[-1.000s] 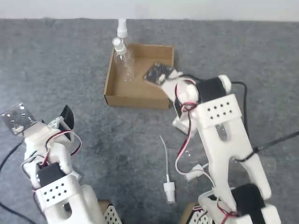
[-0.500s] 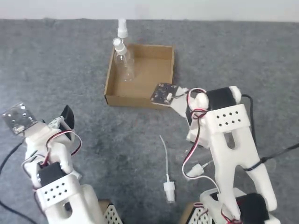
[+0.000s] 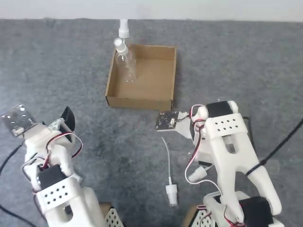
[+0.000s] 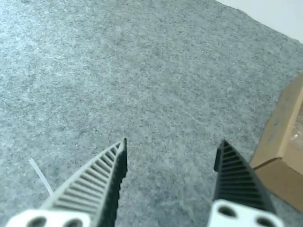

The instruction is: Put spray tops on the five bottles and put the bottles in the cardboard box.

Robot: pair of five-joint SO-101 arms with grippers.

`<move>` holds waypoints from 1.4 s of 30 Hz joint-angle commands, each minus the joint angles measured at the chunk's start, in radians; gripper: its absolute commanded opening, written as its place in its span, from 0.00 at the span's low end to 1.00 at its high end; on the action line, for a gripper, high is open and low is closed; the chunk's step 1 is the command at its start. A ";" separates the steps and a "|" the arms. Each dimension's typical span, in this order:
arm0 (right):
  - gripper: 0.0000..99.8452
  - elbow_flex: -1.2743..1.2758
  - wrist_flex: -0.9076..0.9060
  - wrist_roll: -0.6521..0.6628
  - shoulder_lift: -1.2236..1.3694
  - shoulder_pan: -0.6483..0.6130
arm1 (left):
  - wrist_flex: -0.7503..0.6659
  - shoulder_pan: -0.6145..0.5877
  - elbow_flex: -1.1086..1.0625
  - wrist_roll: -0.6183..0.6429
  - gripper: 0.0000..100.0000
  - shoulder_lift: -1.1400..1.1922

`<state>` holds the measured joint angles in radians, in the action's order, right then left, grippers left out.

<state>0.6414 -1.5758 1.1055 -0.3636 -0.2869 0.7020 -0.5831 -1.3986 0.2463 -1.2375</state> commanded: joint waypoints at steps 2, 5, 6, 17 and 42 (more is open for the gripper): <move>0.25 0.071 0.145 0.048 -0.039 0.012 | -0.028 -0.003 0.012 -0.011 0.28 -0.012; 0.25 0.130 0.222 0.049 -0.039 0.012 | -0.028 -0.003 0.012 -0.011 0.28 -0.012; 0.25 0.152 0.249 0.049 -0.039 0.012 | -0.028 -0.003 0.012 -0.011 0.28 -0.012; 0.25 0.250 0.424 0.049 -0.039 -0.025 | -0.028 -0.002 0.010 -0.011 0.28 -0.012; 0.17 0.325 0.561 0.044 -0.050 -0.105 | -0.028 -0.002 0.010 -0.011 0.28 -0.012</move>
<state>0.9820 -1.0342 1.1439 -0.3652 -0.3851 0.7020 -0.5831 -1.3986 0.2463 -1.2375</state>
